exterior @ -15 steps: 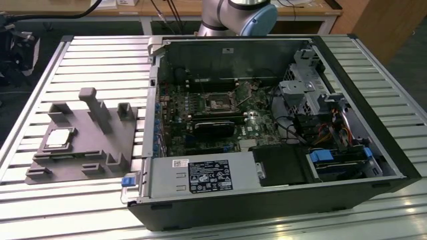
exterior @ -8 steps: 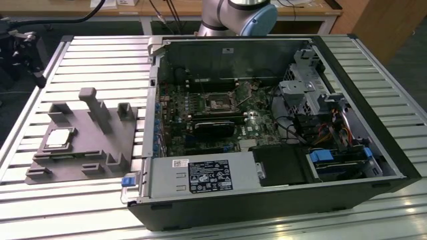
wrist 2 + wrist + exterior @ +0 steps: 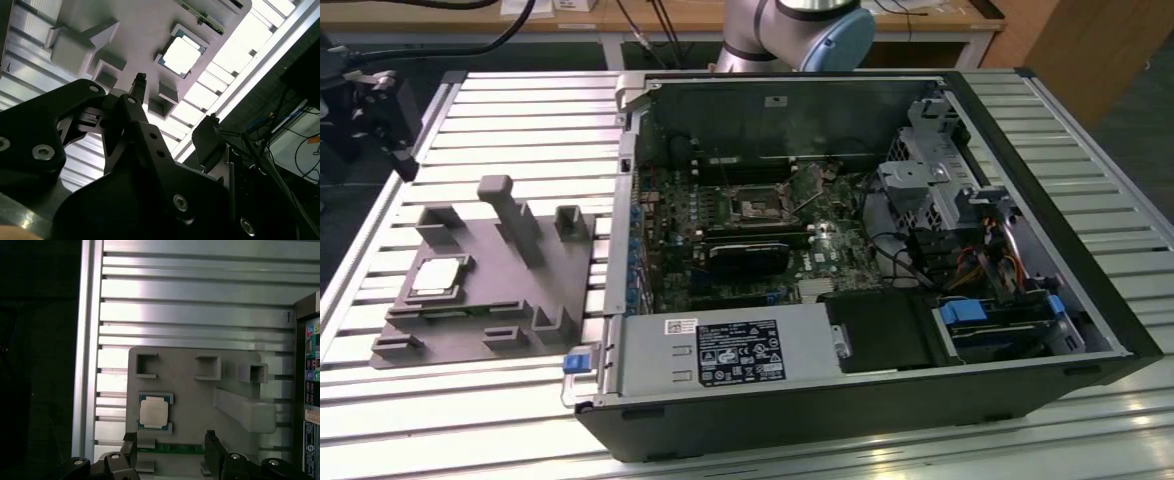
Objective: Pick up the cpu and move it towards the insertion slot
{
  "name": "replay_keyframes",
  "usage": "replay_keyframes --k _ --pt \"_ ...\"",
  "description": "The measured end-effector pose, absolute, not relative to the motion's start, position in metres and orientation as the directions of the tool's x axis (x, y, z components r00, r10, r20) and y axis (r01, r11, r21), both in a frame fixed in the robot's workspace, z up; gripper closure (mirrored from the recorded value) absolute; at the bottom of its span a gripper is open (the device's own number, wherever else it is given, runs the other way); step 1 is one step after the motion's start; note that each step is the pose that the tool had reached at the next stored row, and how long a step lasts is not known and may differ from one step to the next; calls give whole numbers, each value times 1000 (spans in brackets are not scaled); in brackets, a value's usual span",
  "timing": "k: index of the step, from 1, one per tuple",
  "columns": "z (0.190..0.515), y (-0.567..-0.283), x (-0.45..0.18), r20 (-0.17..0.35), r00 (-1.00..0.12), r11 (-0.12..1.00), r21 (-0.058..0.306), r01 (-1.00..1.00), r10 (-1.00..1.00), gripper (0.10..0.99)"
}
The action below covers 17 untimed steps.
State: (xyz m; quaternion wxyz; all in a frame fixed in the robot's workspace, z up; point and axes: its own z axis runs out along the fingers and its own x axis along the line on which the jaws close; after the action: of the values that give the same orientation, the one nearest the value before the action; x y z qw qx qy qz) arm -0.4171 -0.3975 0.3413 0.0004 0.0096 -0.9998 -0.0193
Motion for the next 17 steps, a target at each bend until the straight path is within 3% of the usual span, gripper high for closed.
replay_keyframes --k 17 --pt "330 -397 -418 0 -1000 999 39 -19 -19 439"
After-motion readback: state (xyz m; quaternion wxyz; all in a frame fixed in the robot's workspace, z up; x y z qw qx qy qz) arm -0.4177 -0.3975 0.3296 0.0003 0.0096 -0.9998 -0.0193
